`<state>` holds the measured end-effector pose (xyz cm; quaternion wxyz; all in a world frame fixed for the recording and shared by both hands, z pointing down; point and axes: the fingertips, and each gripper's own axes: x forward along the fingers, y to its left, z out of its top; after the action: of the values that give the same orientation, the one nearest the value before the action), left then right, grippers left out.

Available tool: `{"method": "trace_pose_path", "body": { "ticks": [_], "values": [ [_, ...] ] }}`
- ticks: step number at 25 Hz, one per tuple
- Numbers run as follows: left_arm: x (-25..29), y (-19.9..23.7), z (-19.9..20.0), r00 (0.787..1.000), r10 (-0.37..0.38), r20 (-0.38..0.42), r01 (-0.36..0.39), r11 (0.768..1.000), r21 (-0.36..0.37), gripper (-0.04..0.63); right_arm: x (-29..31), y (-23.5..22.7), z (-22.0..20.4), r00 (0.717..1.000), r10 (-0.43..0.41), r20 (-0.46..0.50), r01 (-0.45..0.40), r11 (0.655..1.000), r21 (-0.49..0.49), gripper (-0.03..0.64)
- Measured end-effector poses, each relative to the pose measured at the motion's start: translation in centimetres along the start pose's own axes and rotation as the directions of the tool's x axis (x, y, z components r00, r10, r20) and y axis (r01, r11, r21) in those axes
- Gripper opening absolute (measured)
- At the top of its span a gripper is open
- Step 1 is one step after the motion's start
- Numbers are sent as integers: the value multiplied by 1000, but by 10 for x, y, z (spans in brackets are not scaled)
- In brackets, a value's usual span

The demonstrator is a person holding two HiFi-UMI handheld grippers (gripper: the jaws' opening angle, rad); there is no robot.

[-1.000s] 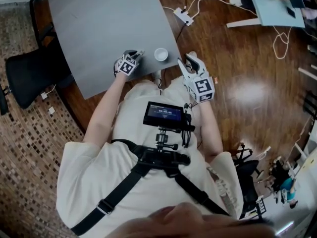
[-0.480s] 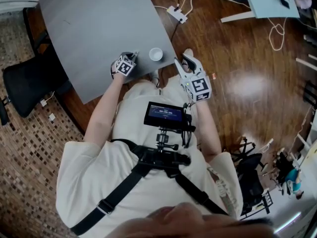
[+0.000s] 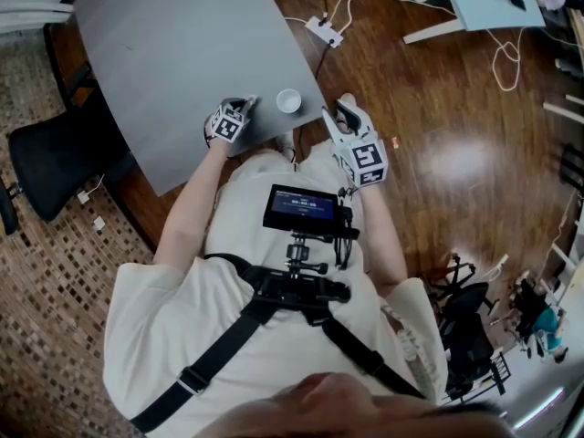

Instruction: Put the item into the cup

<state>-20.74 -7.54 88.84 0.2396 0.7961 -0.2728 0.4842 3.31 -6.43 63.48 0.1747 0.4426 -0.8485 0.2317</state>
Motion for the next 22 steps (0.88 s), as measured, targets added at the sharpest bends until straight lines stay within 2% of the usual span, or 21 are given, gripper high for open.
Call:
{"method": "trace_pose_path", "body": {
  "ticks": [6, 10, 15, 22],
  "values": [
    [-26, -9, 27, 997, -15, 72, 16, 1000, -16, 2, 2, 2, -6, 1000, -5, -3, 5, 1000, -3, 135],
    [-47, -23, 56, 991, -30, 127, 29, 1000, 8, 2, 0, 0, -1, 1000, -18, 13, 18, 1000, -5, 135],
    [-64, -44, 88, 983, -63, 170, 52, 996, 69, 2, -1, -4, -8, 999, -30, 17, 30, 1000, 4, 135],
    [-69, -63, 115, 978, -114, 175, 84, 982, 169, 2, -2, -4, -17, 999, -44, 17, 44, 999, 12, 134]
  ]
}}
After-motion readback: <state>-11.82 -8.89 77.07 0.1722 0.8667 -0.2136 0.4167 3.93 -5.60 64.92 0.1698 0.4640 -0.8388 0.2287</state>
